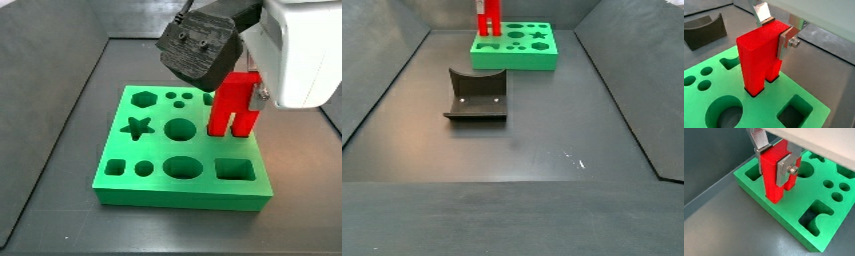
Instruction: Insert the double-square object.
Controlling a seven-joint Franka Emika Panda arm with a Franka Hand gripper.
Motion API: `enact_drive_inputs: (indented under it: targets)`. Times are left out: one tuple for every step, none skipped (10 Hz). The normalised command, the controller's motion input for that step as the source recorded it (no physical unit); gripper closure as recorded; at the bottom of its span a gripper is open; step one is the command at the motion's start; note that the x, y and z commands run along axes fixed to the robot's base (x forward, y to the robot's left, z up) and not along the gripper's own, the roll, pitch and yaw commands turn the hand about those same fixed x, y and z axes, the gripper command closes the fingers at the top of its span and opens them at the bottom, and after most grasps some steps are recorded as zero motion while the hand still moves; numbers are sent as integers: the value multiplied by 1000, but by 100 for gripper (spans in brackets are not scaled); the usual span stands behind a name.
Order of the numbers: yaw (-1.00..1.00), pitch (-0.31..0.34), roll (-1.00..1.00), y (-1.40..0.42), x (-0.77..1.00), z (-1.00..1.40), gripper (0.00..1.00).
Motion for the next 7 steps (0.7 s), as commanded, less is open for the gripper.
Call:
enact_drive_inputs:
  targets:
    - [0,91,-343,0,0,-374,100]
    - [-40,91,-333,43,0,-449,100]
    - [-186,47,-230,54,123,-560,100]
    - [-160,119,-3,34,186,-434,100]
    - [43,116,36,83,106,-226,100]
    - [157,89,44,149,123,-94,100]
    - [197,57,70,146,111,-11,100]
